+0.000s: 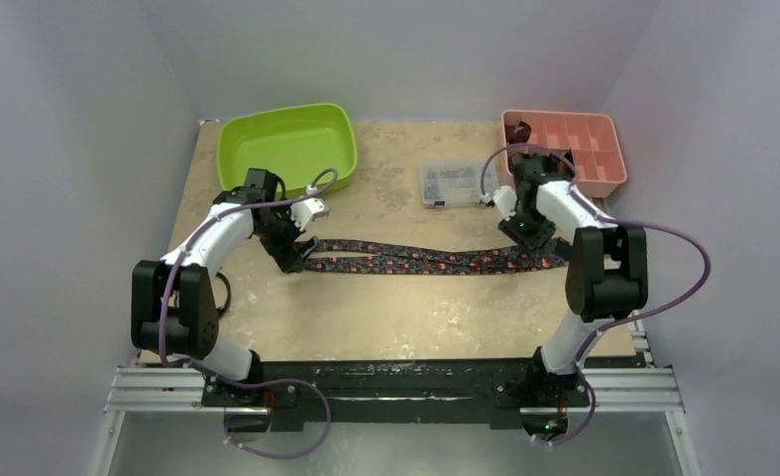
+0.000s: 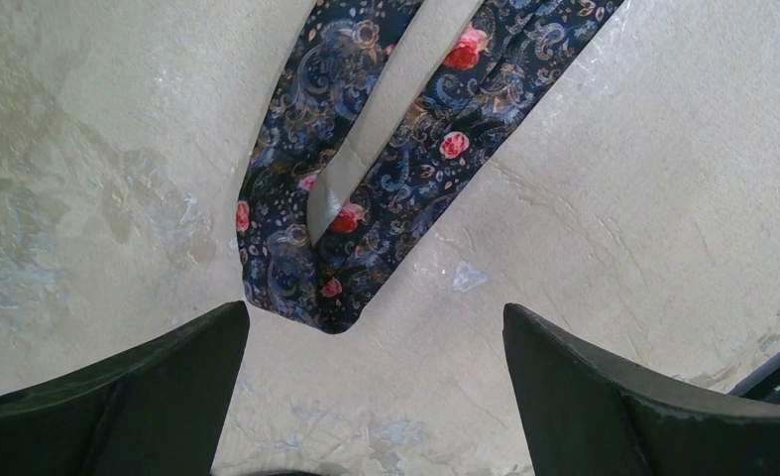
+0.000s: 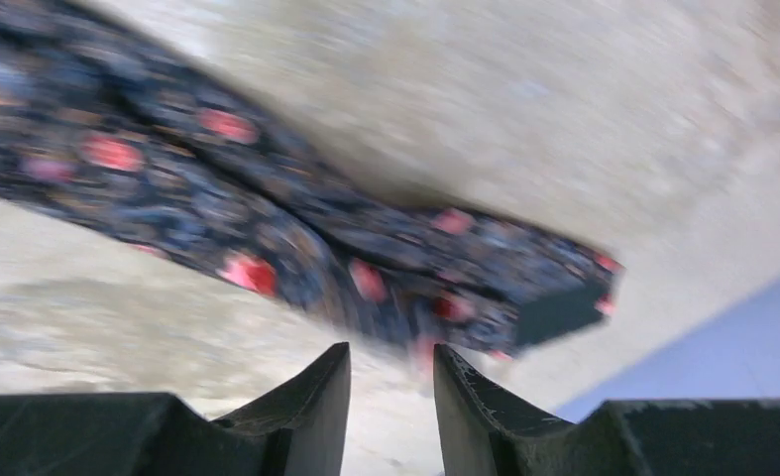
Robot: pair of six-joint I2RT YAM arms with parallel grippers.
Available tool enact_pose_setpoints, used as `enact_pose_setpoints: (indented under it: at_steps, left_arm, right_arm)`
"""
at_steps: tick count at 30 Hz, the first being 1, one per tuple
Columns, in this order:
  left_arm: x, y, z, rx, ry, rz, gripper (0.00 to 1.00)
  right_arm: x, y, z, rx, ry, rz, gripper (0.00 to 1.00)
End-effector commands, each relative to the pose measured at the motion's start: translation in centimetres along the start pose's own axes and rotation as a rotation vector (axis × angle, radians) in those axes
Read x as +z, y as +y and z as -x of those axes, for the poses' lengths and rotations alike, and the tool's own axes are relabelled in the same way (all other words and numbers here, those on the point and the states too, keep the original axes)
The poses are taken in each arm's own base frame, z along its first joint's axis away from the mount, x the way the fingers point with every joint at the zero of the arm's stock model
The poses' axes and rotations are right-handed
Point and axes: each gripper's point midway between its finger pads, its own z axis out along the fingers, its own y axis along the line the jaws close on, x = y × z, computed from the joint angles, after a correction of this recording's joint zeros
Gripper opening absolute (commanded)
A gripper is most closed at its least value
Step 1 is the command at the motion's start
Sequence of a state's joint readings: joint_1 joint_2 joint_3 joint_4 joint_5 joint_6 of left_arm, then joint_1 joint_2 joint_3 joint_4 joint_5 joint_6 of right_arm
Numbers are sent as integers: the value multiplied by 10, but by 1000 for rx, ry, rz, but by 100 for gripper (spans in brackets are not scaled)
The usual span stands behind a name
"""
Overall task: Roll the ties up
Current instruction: Flatten out the tie at the center of the board.
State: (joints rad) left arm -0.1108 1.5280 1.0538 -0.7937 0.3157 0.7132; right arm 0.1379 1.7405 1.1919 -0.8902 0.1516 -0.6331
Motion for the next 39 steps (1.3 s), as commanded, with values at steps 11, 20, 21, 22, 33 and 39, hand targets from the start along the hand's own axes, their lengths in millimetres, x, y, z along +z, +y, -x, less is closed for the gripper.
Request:
enact_pose_setpoints:
  at_steps: [11, 20, 21, 22, 33, 39]
  left_arm:
    - [-5, 20, 19, 56, -54, 24, 100]
    - [16, 49, 35, 245, 16, 14, 93]
    - [20, 51, 31, 258, 42, 13, 92]
    - [24, 53, 27, 269, 61, 11, 91]
    - [35, 26, 4, 303, 143, -97, 50]
    - [11, 0, 1, 357, 66, -116, 25]
  right_arm:
    - [-26, -46, 10, 98, -95, 45, 47]
    - [13, -50, 12, 211, -72, 172, 41]
    - [17, -50, 10, 211, -63, 174, 41]
    - [20, -49, 8, 206, -54, 176, 41]
    - [36, -24, -27, 140, 17, 192, 39]
    - [28, -17, -51, 127, 47, 167, 38]
